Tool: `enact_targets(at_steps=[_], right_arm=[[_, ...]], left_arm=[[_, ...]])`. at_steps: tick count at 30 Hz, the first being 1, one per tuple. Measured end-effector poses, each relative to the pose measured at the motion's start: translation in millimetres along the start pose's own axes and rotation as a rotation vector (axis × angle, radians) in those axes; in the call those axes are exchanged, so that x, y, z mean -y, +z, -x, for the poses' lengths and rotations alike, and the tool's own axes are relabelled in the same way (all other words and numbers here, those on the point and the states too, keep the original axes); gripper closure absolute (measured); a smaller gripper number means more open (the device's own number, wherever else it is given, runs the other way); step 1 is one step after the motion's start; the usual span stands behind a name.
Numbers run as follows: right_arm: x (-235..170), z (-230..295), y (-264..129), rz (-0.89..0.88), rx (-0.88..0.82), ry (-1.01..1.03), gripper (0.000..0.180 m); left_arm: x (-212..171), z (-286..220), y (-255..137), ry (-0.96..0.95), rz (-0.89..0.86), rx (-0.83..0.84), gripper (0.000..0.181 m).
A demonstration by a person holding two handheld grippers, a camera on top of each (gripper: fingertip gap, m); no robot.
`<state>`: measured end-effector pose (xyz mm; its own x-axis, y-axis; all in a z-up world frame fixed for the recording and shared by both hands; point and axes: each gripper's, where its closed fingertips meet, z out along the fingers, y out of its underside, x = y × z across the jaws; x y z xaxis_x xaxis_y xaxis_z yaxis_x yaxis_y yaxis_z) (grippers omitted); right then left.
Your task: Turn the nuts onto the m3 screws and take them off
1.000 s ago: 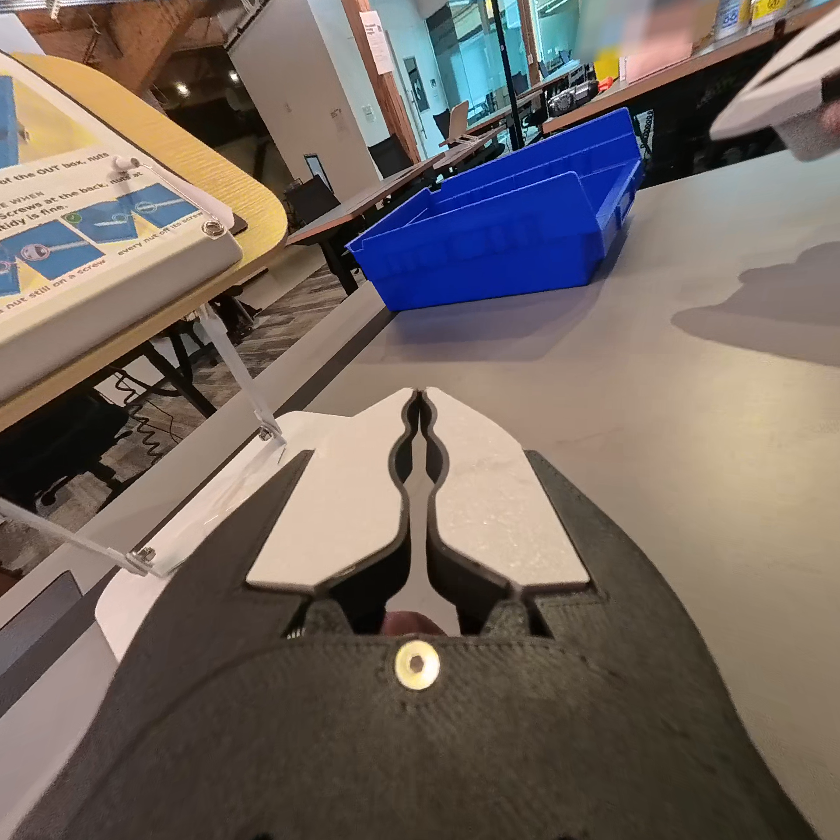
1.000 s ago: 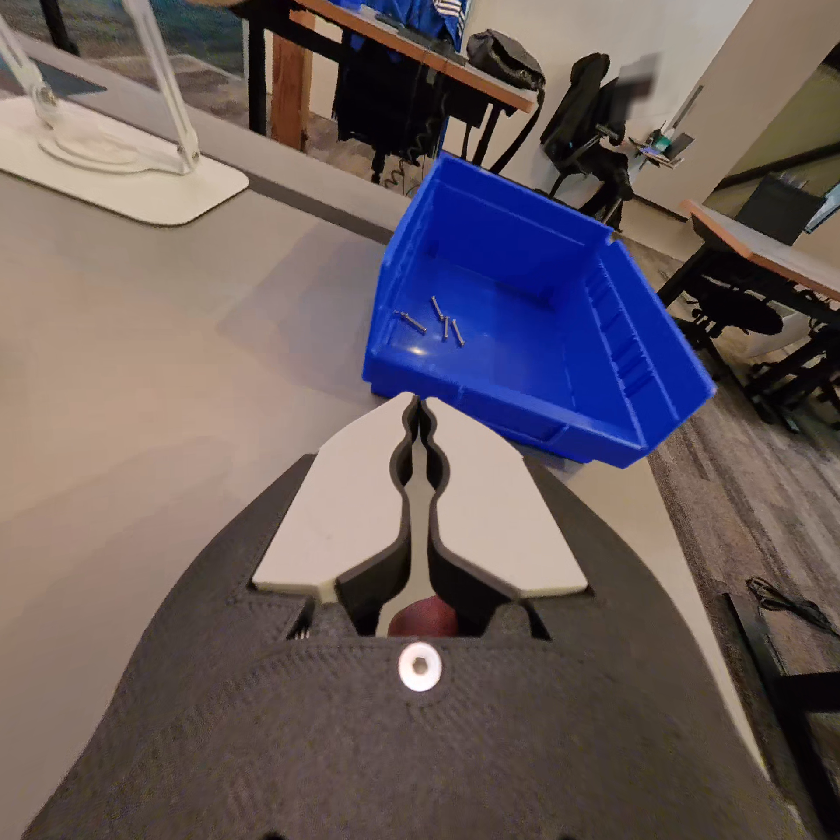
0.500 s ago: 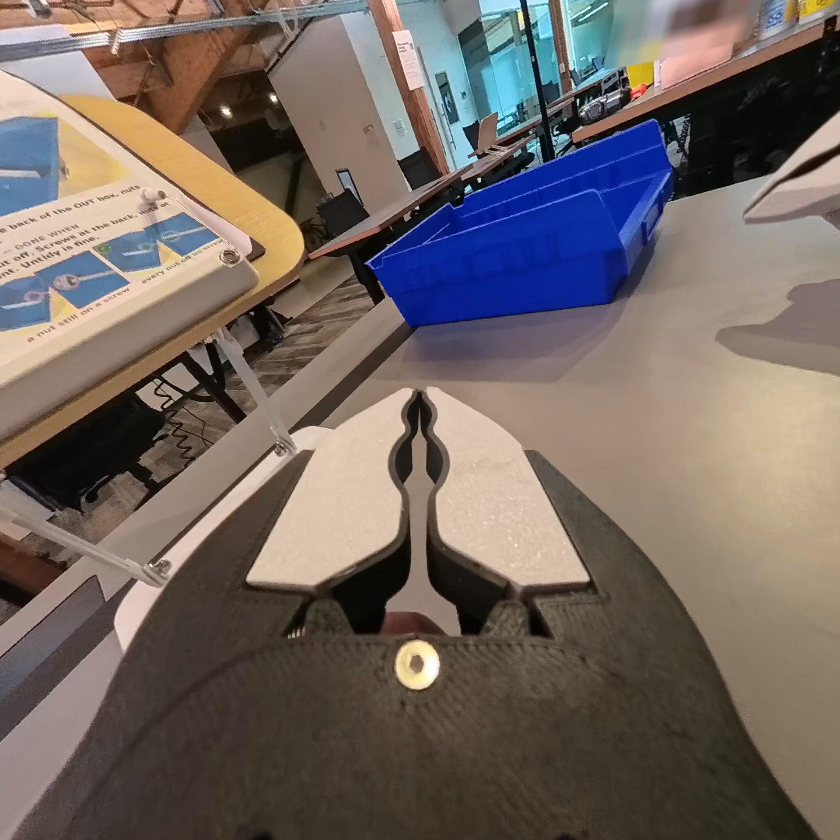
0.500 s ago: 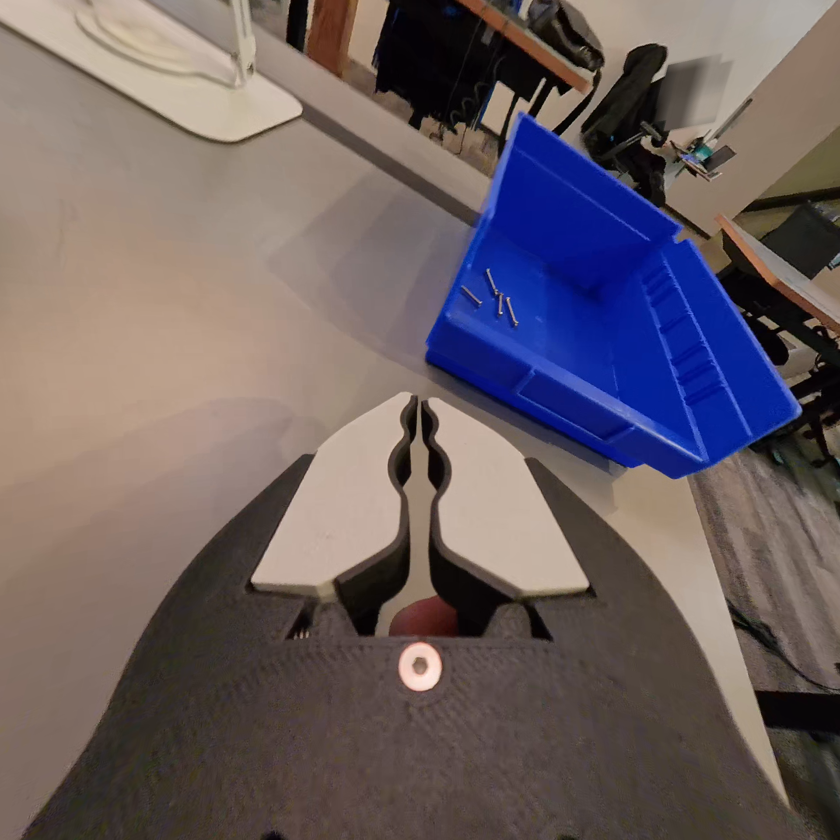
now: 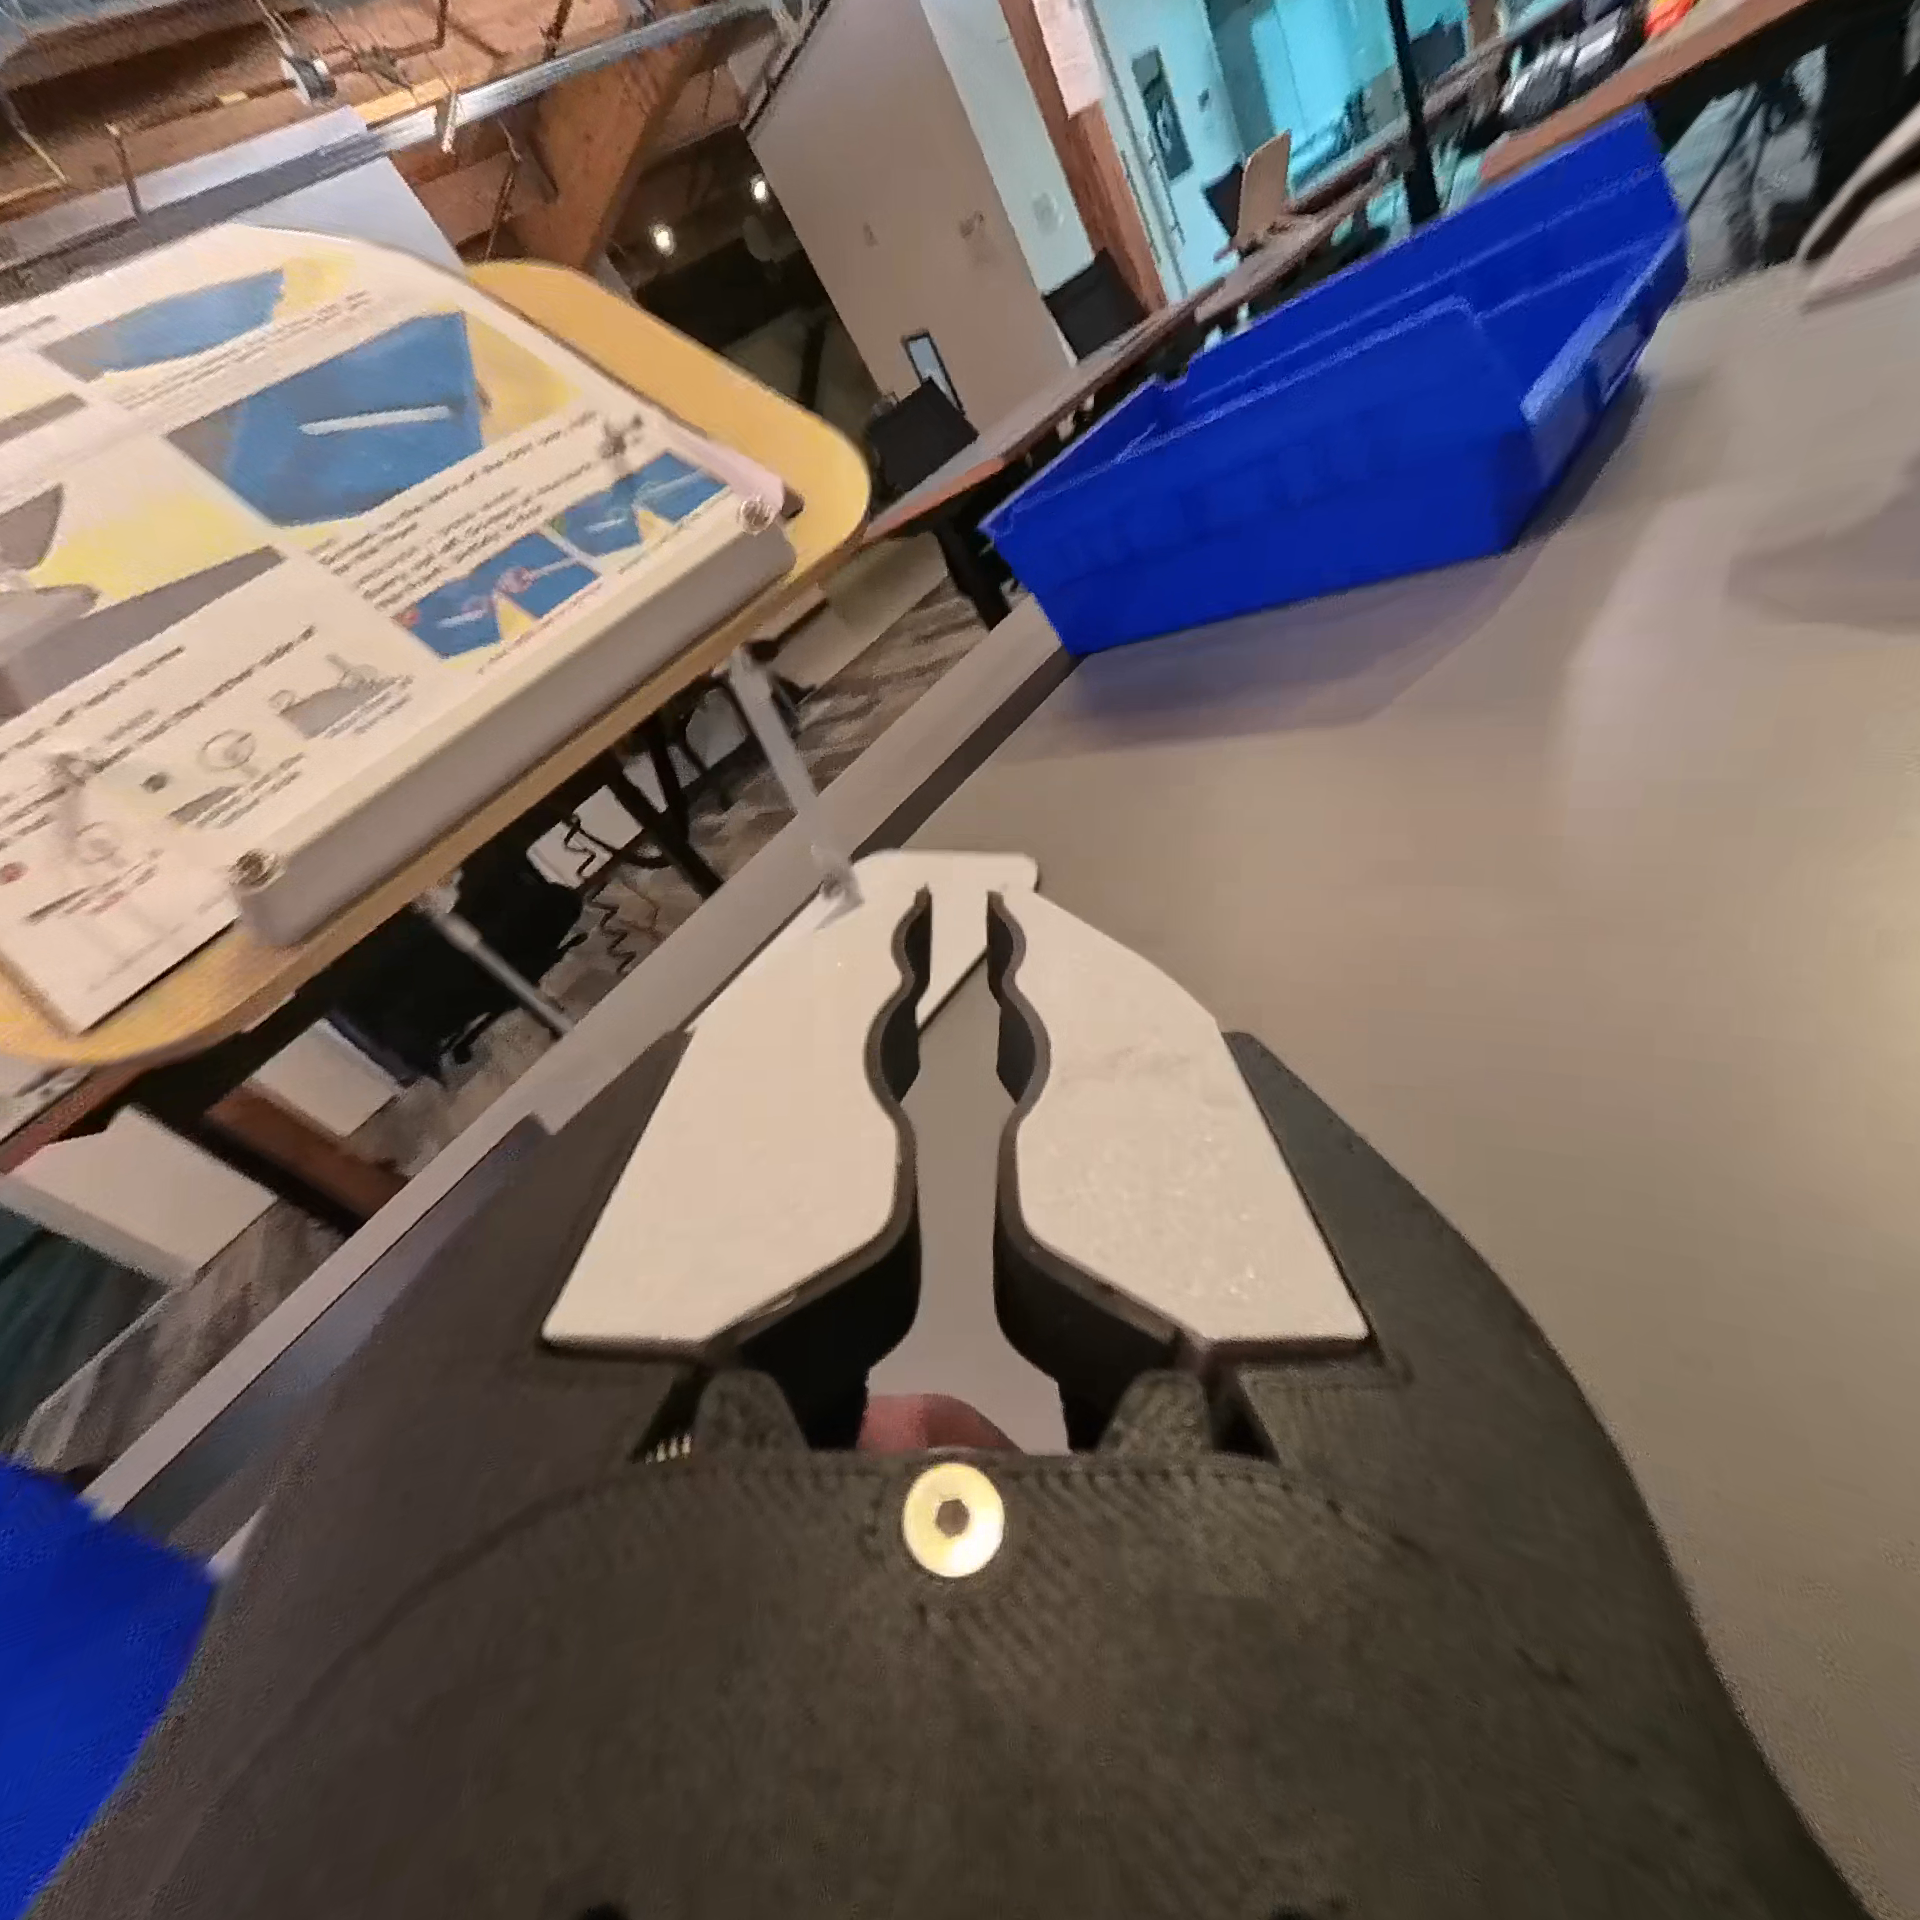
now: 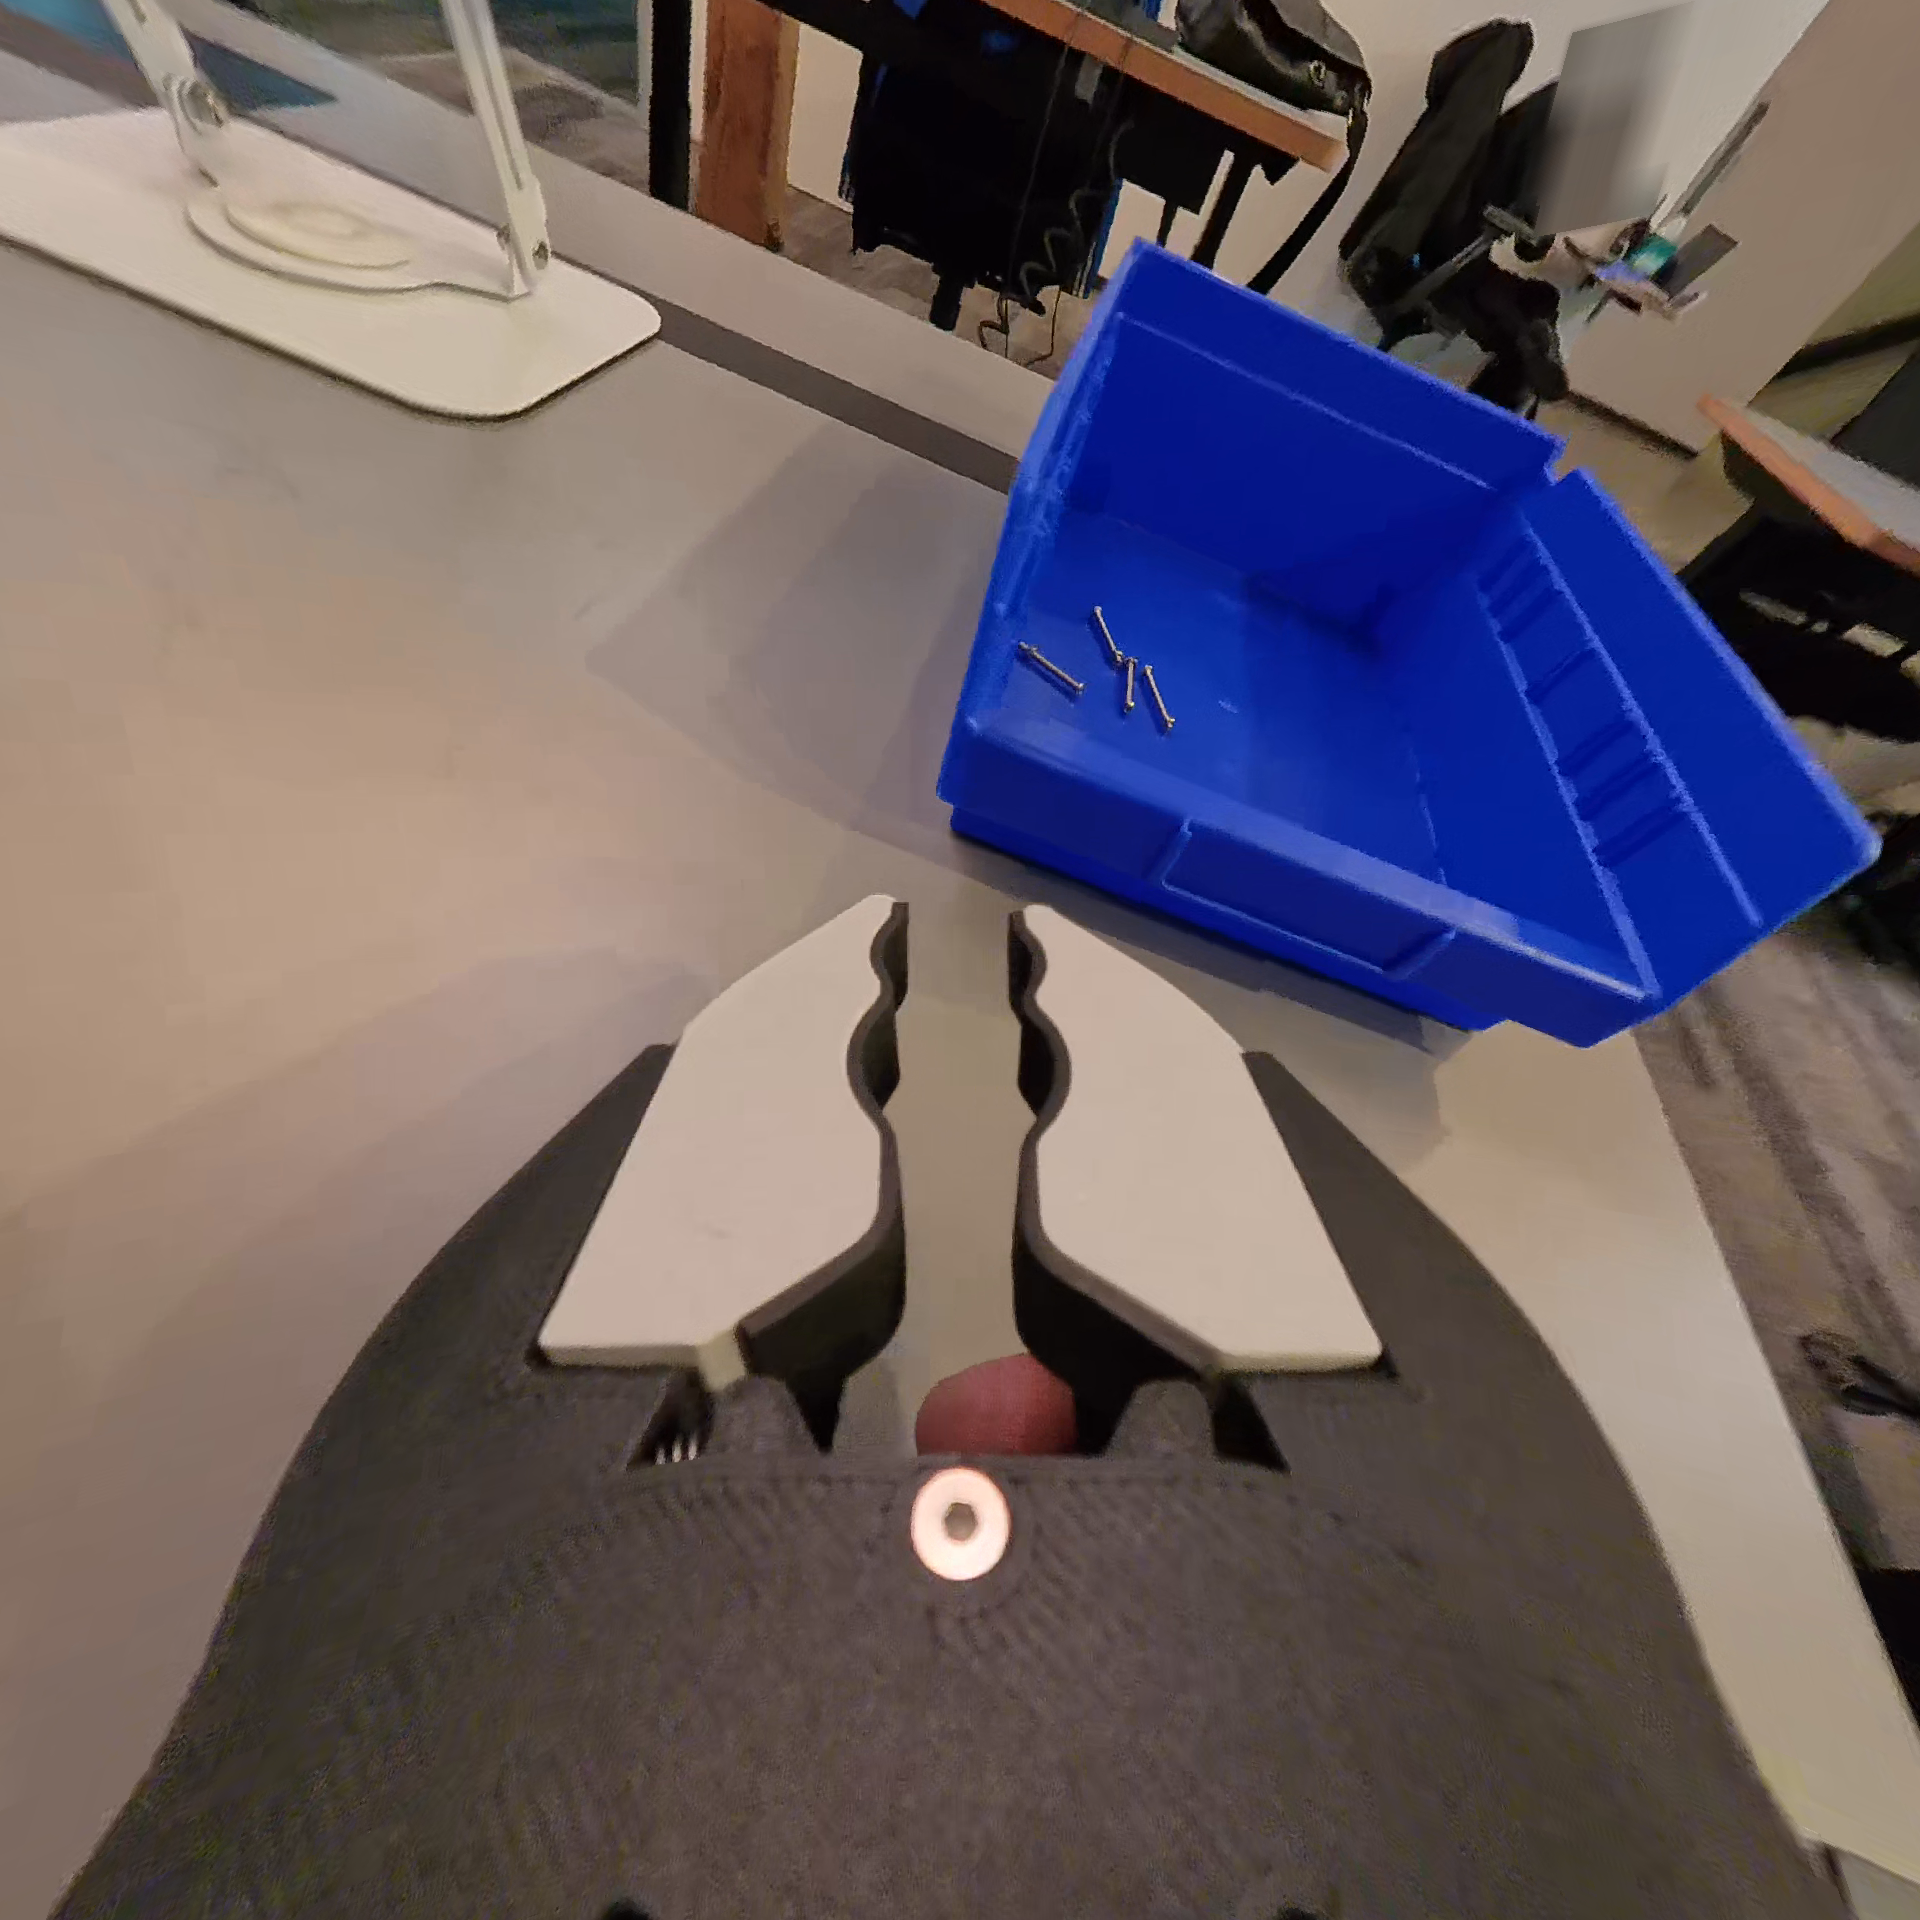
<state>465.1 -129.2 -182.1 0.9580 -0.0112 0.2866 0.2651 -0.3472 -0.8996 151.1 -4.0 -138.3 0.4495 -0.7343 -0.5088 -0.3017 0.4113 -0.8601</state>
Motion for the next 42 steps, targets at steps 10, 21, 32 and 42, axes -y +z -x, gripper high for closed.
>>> enact_targets(at_steps=[10,21,32,42], right_arm=[[1,-47,-12,-0.08,-0.092,0.174,0.143],[-1,-174,26,-0.05,-0.196,0.307,0.125],[-20,-198,77,0.138,-0.184,0.244,0.145],[-30,-204,96,0.241,-0.091,0.225,0.172]], left_arm=[[-57,68,-78,0.02,0.174,0.189,0.172],[-94,186,-188,0.077,0.352,0.595,0.152],[-167,324,-269,-0.186,0.525,0.789,0.111],[-217,355,-267,-0.34,0.653,0.643,0.099]])
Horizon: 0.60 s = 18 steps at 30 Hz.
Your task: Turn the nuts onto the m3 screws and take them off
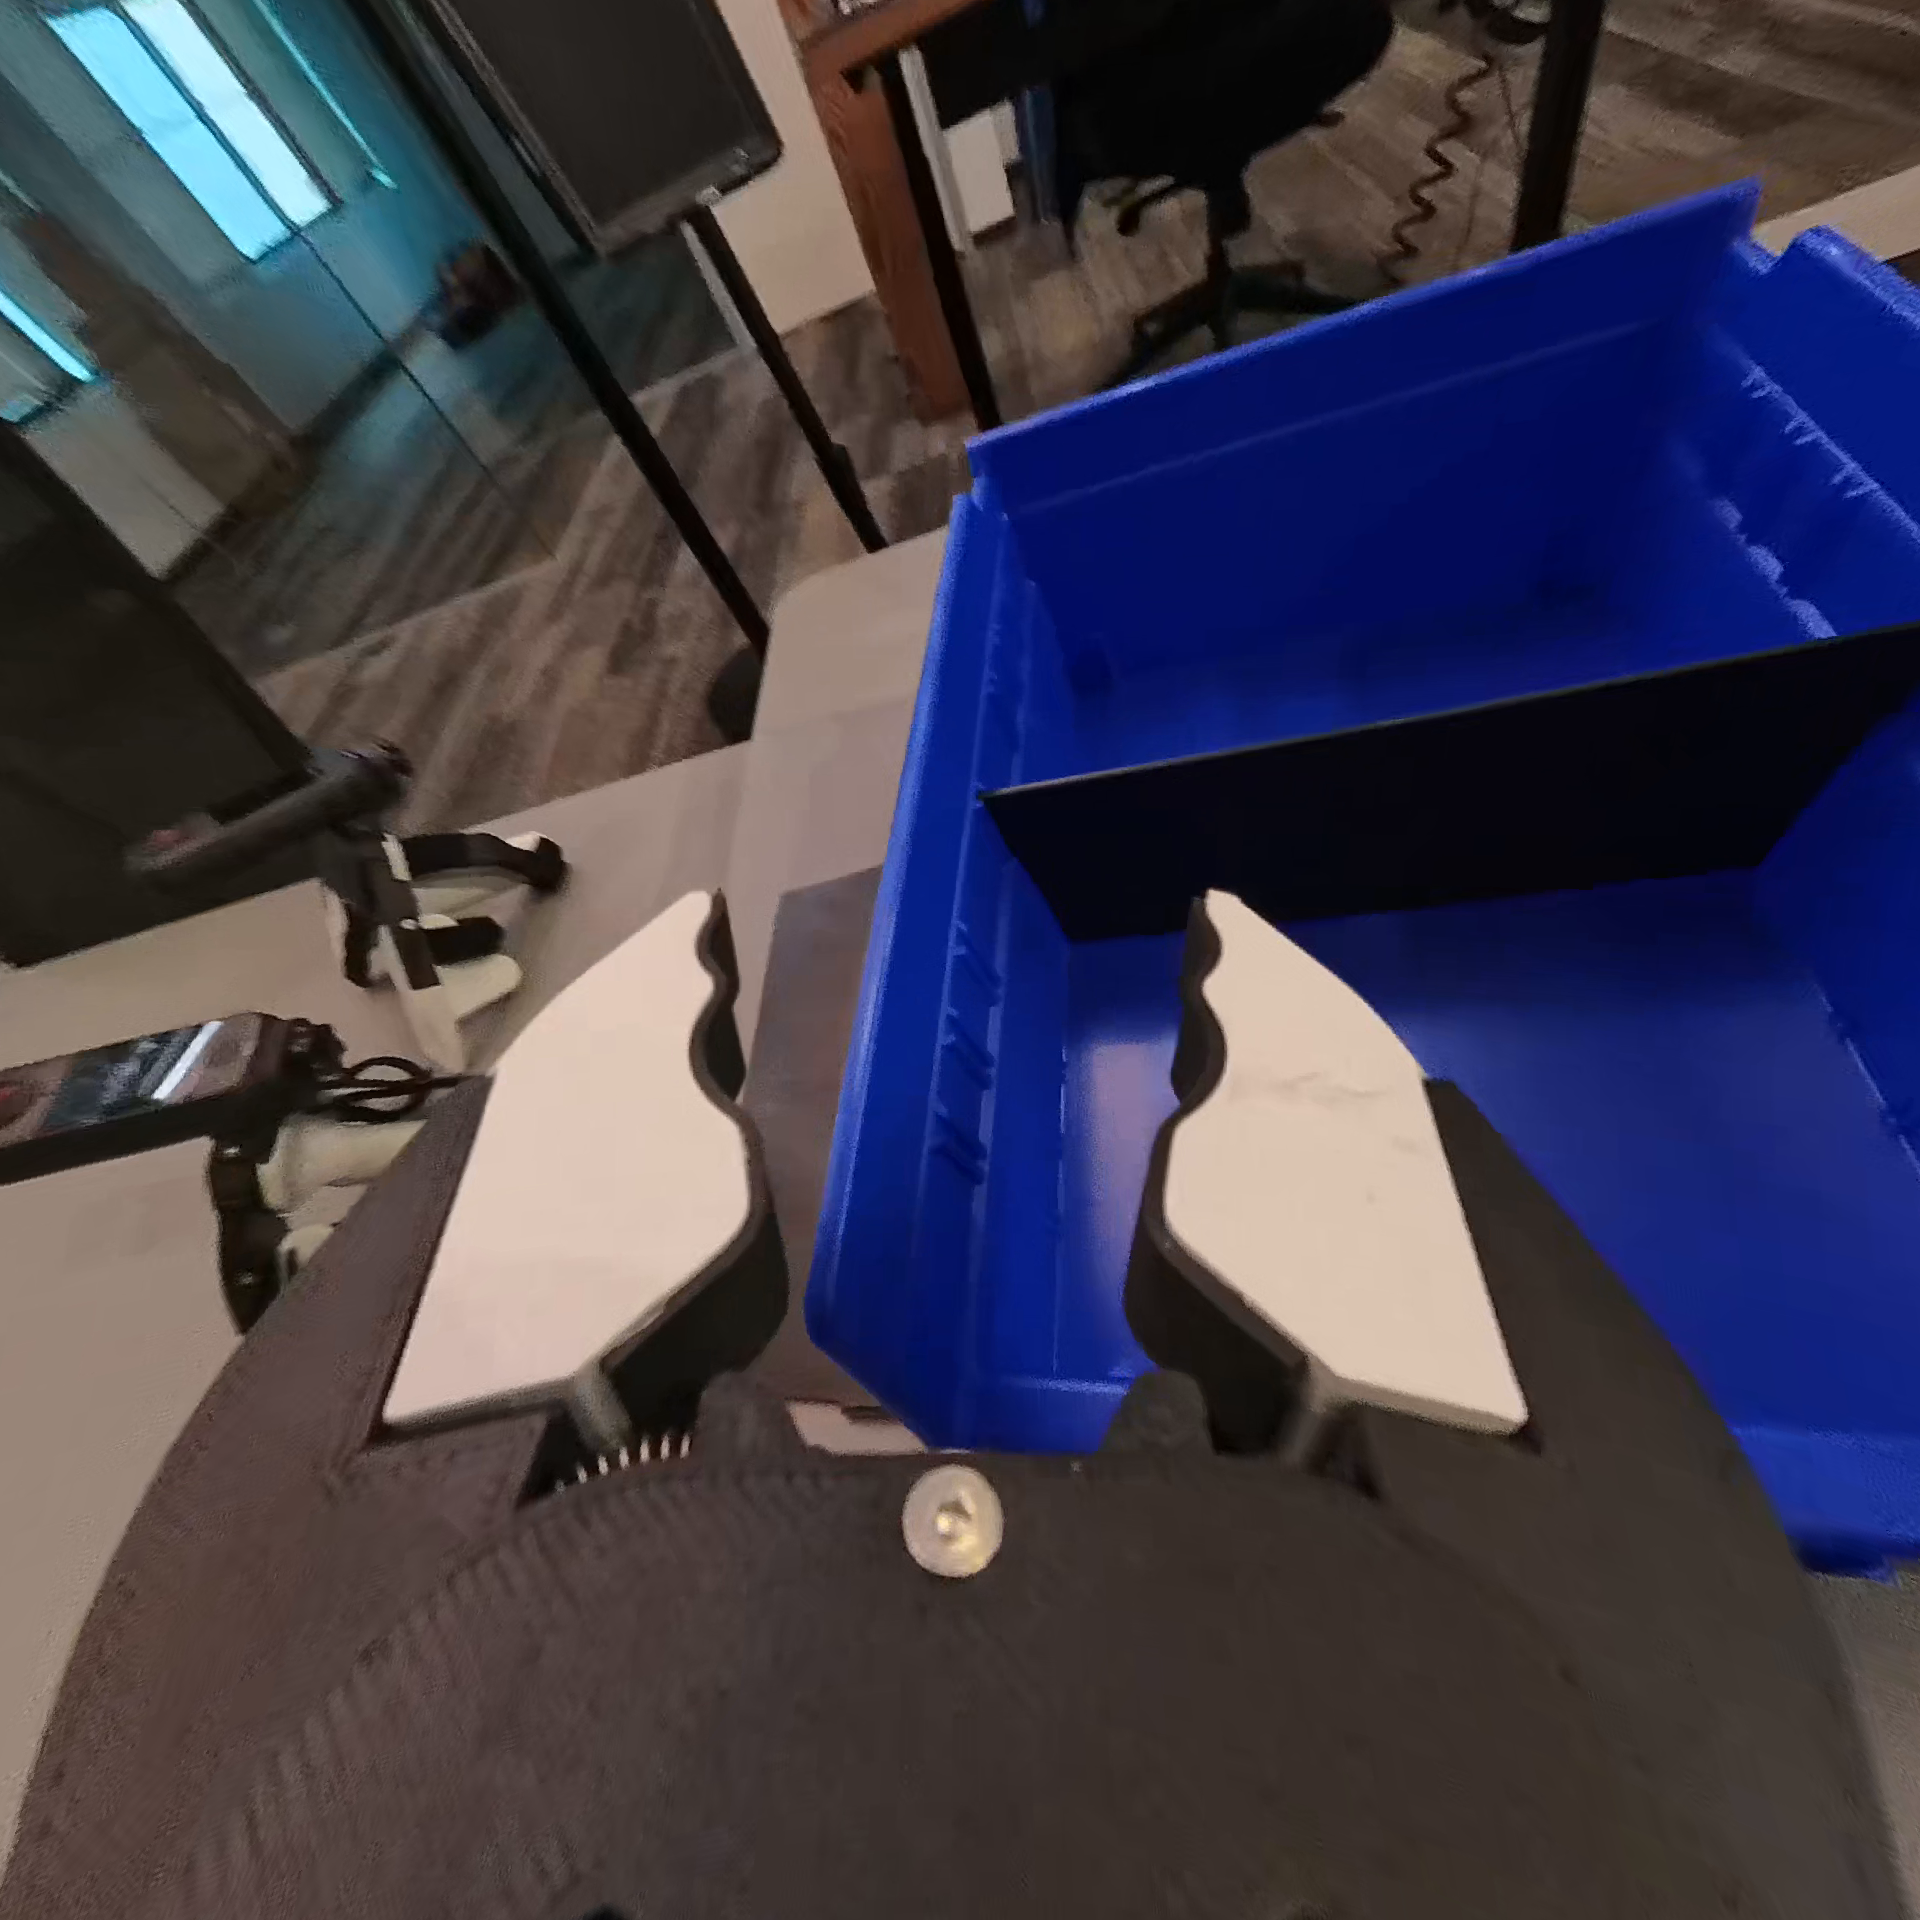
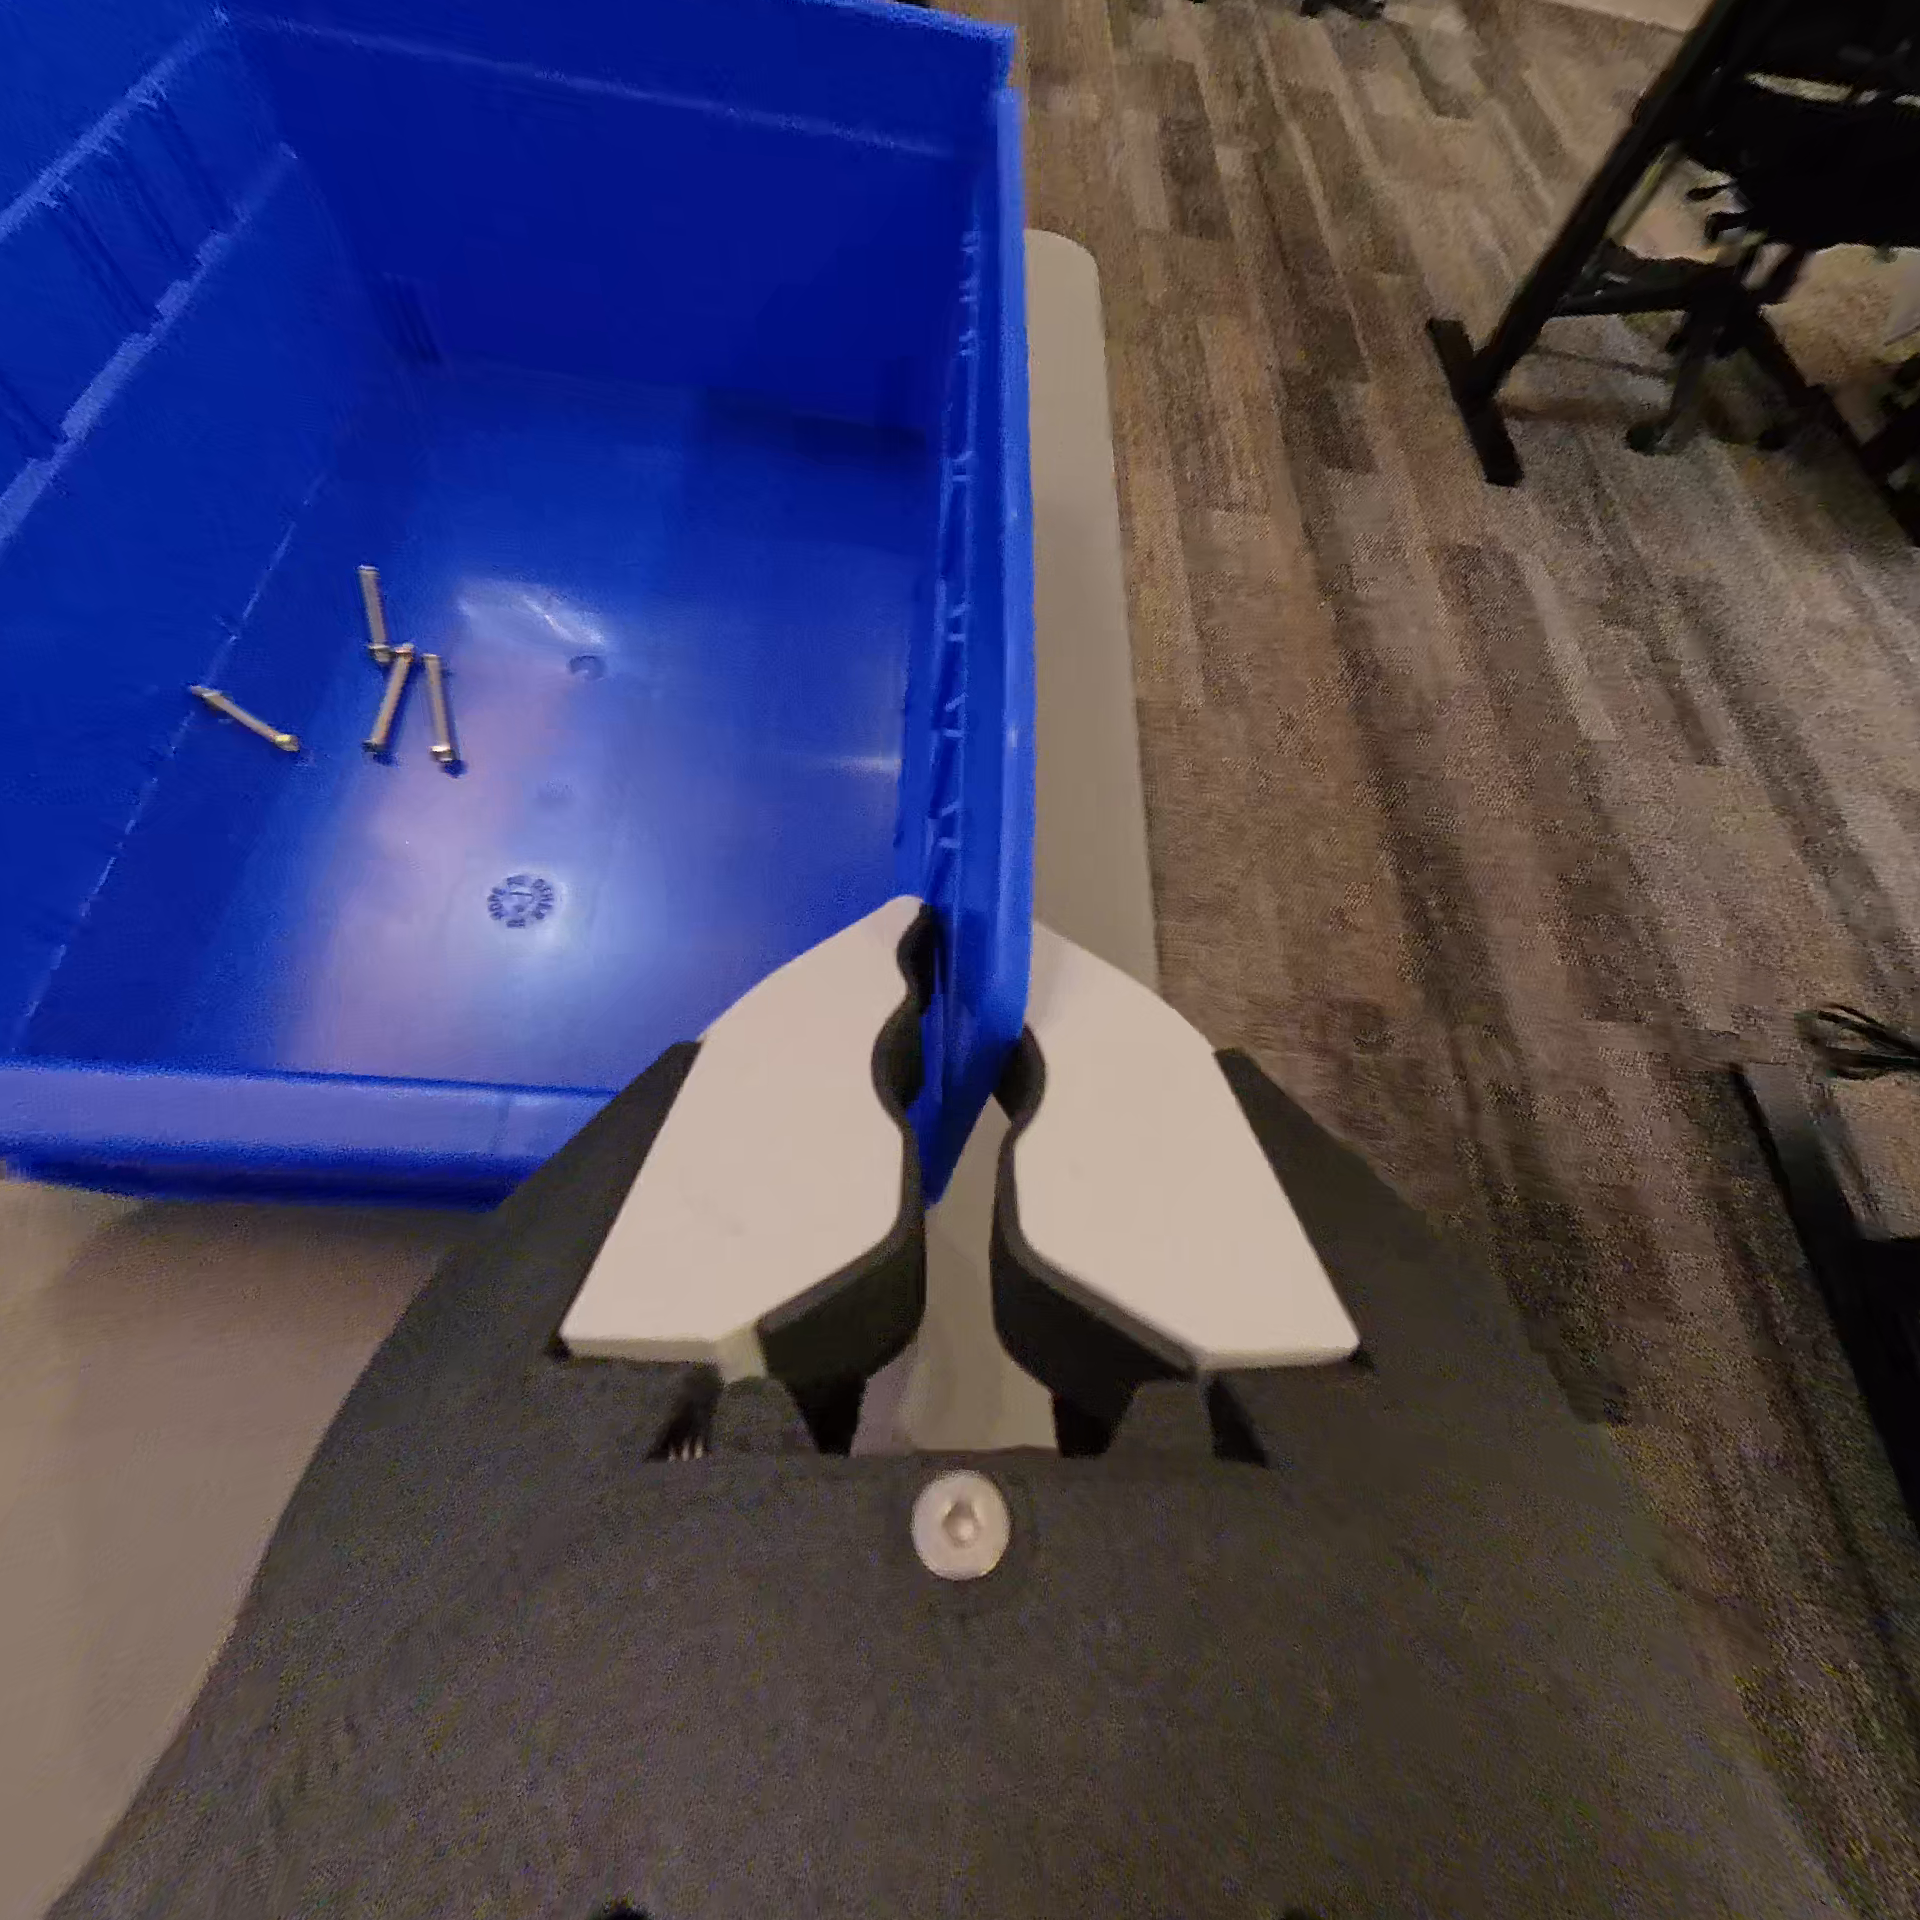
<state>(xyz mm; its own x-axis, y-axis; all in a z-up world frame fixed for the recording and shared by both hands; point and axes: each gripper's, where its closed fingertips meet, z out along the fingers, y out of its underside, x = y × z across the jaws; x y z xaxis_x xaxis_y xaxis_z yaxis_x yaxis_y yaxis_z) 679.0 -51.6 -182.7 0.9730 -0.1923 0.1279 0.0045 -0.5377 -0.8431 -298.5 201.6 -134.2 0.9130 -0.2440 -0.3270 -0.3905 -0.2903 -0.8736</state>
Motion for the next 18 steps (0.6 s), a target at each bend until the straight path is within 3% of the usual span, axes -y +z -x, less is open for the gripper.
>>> enact_targets(at_steps=[7,12,15,18], right_arm=[[5,10,1,-0.035,0.074,0.036,0.176],[10,17,-8,-0.042,0.058,0.006,0.177],[8,20,-11,-0.024,0.065,0.002,0.176],[4,22,-11,-0.017,0.076,0.009,0.176]], left_arm=[[-35,-13,25,-0.093,0.111,-0.178,0.097],[-33,-6,33,-0.17,0.025,-0.191,0.109],[-25,12,28,-0.158,-0.057,-0.09,0.117],[-25,42,22,-0.185,-0.084,0.046,0.102]])
